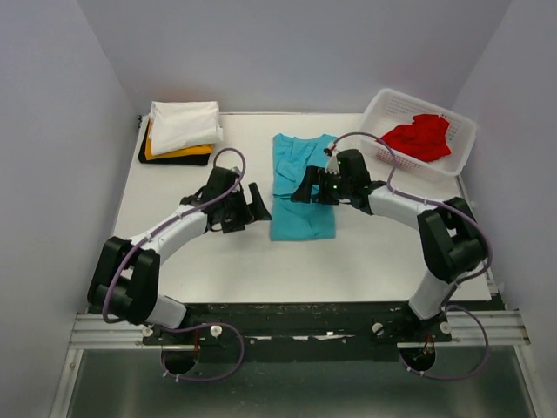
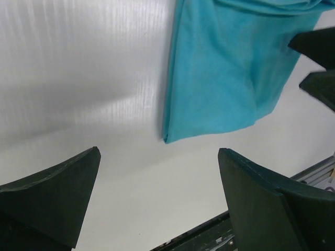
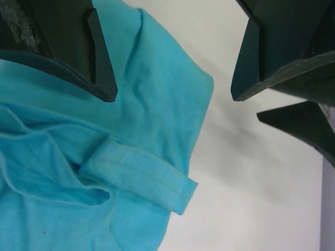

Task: Fold and stack the t-shirts
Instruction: Fold the folded rectangular tshirt in 1/3 of the way, then grab one side of the 2/3 rectangular tshirt with both arms

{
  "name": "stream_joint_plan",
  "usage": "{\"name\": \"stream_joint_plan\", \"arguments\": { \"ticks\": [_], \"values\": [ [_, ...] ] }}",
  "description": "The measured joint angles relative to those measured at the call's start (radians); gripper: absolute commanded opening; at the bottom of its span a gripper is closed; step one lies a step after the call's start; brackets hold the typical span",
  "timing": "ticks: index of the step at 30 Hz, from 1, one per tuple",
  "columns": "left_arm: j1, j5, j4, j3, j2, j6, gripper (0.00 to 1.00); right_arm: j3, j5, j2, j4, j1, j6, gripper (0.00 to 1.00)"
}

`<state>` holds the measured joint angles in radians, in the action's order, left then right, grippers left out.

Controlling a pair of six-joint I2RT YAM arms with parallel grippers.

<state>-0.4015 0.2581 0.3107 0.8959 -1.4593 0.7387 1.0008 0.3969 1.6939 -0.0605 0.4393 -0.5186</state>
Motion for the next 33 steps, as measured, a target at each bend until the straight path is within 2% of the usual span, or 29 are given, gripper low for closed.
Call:
{"name": "stream_joint_plan", "arguments": {
  "ticks": [4,10,12,14,17,19,22,24,26,31,33],
  "values": [
    [0.0,0.006,-0.029,-0.14,0.08,0.035,0.99,0.126,0.011,0.154,0.002,0.019,0.04,1.0],
    [-0.006,0.015,-0.057,-0.246,0.158,0.073,0.99,0.444,-0.097,0.376,0.026,0.017,0.08,1.0],
    [-0.006,0.024,-0.075,-0.264,0.166,0.082,0.99,0.53,-0.143,0.416,0.058,0.017,0.092,1.0],
    [-0.01,0.031,-0.089,-0.267,0.162,0.09,0.99,0.547,-0.169,0.412,0.079,0.017,0.099,1.0],
    [-0.021,0.046,-0.122,-0.255,0.134,0.098,0.96,0.416,-0.217,0.311,0.087,0.013,0.082,1.0],
    [-0.034,0.061,-0.148,-0.226,0.08,0.1,0.88,0.258,-0.256,0.187,0.105,0.012,0.052,1.0],
    [-0.063,0.071,-0.161,-0.178,0.008,0.099,0.8,0.027,-0.306,-0.031,0.14,0.011,-0.018,1.0],
    [-0.086,0.073,-0.163,-0.142,-0.04,0.097,0.73,-0.085,-0.322,-0.158,0.165,0.011,-0.064,0.99],
    [-0.1,0.073,-0.172,-0.122,-0.077,0.096,0.72,-0.164,-0.325,-0.247,0.179,0.01,-0.096,0.98],
    [-0.11,0.074,-0.179,-0.117,-0.116,0.103,0.61,-0.266,-0.323,-0.301,0.209,0.01,-0.145,0.92],
    [-0.111,0.074,-0.18,-0.111,-0.126,0.102,0.51,-0.293,-0.321,-0.298,0.225,0.01,-0.158,0.88]
  ]
}}
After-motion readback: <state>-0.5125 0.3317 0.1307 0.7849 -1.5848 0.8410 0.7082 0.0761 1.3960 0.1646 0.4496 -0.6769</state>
